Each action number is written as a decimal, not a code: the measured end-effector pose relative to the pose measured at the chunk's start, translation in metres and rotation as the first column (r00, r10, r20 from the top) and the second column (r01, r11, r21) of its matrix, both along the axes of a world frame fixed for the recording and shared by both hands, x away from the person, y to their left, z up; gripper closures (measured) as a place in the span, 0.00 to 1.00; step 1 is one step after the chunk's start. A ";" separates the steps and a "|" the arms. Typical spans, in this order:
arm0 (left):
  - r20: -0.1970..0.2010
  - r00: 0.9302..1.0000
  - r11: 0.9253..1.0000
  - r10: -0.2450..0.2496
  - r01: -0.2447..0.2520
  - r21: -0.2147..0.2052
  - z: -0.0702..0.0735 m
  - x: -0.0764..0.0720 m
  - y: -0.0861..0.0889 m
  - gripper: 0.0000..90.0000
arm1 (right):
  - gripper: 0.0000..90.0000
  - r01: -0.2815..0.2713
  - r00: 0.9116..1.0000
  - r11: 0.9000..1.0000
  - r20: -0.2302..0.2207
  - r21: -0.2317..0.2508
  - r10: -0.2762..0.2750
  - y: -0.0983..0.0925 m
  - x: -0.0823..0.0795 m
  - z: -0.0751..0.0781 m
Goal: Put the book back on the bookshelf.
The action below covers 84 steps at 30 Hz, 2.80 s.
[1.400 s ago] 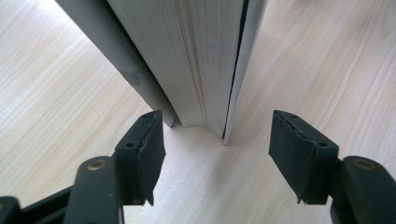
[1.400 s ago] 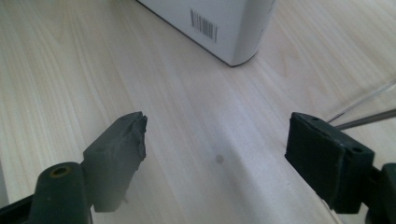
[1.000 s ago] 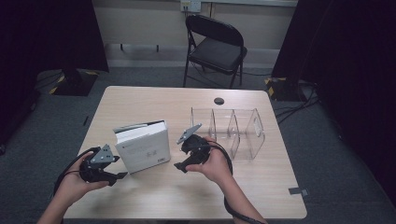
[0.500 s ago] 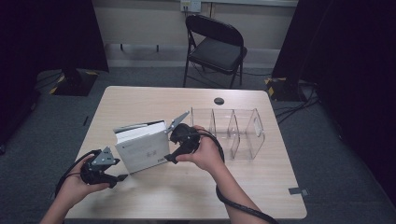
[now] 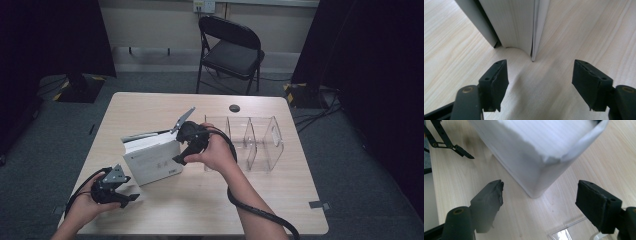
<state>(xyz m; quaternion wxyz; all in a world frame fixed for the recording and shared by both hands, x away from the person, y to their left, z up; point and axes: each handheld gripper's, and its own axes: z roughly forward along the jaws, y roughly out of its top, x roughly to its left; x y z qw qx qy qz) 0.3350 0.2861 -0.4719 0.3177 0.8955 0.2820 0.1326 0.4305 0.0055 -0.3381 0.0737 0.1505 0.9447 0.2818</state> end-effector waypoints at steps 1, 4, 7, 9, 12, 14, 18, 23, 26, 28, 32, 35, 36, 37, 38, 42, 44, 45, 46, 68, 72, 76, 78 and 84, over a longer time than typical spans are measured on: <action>0.004 1.000 1.000 -0.002 0.002 -0.010 -0.002 0.000 0.000 0.31 | 0.23 0.004 1.000 1.000 -0.003 0.000 -0.004 0.000 0.000 0.001; 0.015 1.000 1.000 -0.014 0.014 -0.014 -0.005 0.000 -0.001 0.28 | 0.23 0.002 1.000 1.000 -0.010 0.012 -0.002 0.002 0.002 0.005; 0.012 1.000 0.999 -0.007 0.007 -0.032 -0.008 0.000 -0.001 0.26 | 0.23 -0.018 1.000 1.000 -0.011 0.002 0.018 0.005 0.003 0.008; 0.010 1.000 0.999 0.001 -0.001 -0.037 -0.010 0.000 0.000 0.24 | 0.22 -0.019 1.000 1.000 0.000 -0.009 0.019 0.007 0.004 0.008; -0.006 1.000 1.000 0.006 -0.006 -0.027 -0.014 0.001 -0.001 0.23 | 0.22 -0.021 1.000 1.000 -0.003 -0.013 0.021 0.010 0.006 0.010; -0.009 1.000 1.000 0.007 -0.008 -0.021 -0.016 0.000 -0.001 0.23 | 0.22 -0.026 1.000 1.000 0.001 -0.008 0.026 0.012 0.008 0.011; -0.015 1.000 0.999 0.009 -0.010 -0.037 -0.018 0.001 -0.002 0.22 | 0.22 -0.035 0.999 0.999 -0.007 -0.027 0.035 0.016 0.010 0.015; -0.030 0.999 0.998 0.017 -0.019 -0.065 -0.021 0.004 0.001 0.18 | 0.22 -0.075 0.997 0.996 -0.001 -0.055 0.075 0.024 0.011 0.019; -0.022 1.000 0.997 0.017 -0.018 -0.073 -0.022 0.003 0.001 0.17 | 0.22 -0.091 0.996 0.994 -0.003 -0.061 0.091 0.029 0.013 0.021; -0.021 1.000 0.997 0.016 -0.018 -0.075 -0.022 0.003 0.001 0.17 | 0.22 -0.098 0.995 0.993 -0.006 -0.071 0.098 0.032 0.013 0.021; -0.015 1.000 0.997 0.012 -0.013 -0.082 -0.023 0.003 0.002 0.16 | 0.22 -0.140 0.990 0.986 0.003 -0.088 0.141 0.040 0.013 0.020; -0.013 1.000 0.996 0.011 -0.012 -0.087 -0.024 0.003 0.002 0.16 | 0.22 -0.164 0.986 0.984 0.006 -0.073 0.164 0.045 0.012 0.020; -0.017 1.000 0.996 0.009 -0.010 -0.085 -0.024 0.003 0.002 0.16 | 0.22 -0.162 0.987 0.984 0.001 -0.071 0.163 0.047 0.011 0.020; -0.022 1.000 0.996 0.010 -0.012 -0.085 -0.024 0.003 0.002 0.16 | 0.24 -0.175 0.984 0.982 -0.005 -0.070 0.176 0.049 0.011 0.018; -0.022 1.000 0.996 0.010 -0.011 -0.086 -0.024 0.003 0.002 0.15 | 0.24 -0.180 0.983 0.981 0.006 -0.077 0.181 0.050 0.010 0.017; -0.021 1.000 0.996 0.009 -0.010 -0.086 -0.024 0.003 0.002 0.15 | 0.34 -0.184 0.983 0.979 -0.004 -0.089 0.185 0.049 0.007 0.018; -0.018 1.000 0.997 0.008 -0.010 -0.080 -0.023 0.003 0.001 0.15 | 0.45 -0.203 0.979 0.974 -0.036 -0.097 0.201 0.047 0.005 0.020; -0.018 1.000 0.997 0.010 -0.011 -0.082 -0.024 0.003 0.001 0.15 | 0.50 -0.207 0.978 0.974 -0.056 -0.092 0.202 0.046 0.004 0.022; -0.023 1.000 0.996 0.011 -0.012 -0.086 -0.024 0.003 0.000 0.15 | 0.54 -0.205 0.978 0.975 -0.065 -0.084 0.200 0.045 0.001 0.022; -0.011 1.000 0.995 0.001 -0.002 -0.098 -0.028 0.004 -0.006 0.04 | 0.53 -0.016 0.993 0.996 -0.121 -0.084 0.006 0.012 -0.026 0.022; -0.009 1.000 0.995 -0.002 0.001 -0.099 -0.028 0.005 -0.006 0.04 | 0.52 0.000 0.990 0.994 -0.138 -0.106 -0.015 0.018 -0.022 0.020; -0.008 1.000 0.995 -0.007 0.006 -0.101 -0.029 0.005 -0.006 0.03 | 0.49 0.010 0.985 0.992 -0.168 -0.123 -0.031 0.025 -0.018 0.015; -0.006 1.000 0.995 -0.008 0.007 -0.101 -0.029 0.005 -0.006 0.03 | 0.48 0.012 0.985 0.990 -0.169 -0.141 -0.036 0.029 -0.016 0.012; -0.006 1.000 0.995 -0.006 0.006 -0.101 -0.029 0.005 -0.006 0.03 | 0.45 0.021 0.988 0.974 -0.144 -0.225 -0.055 0.042 -0.015 0.010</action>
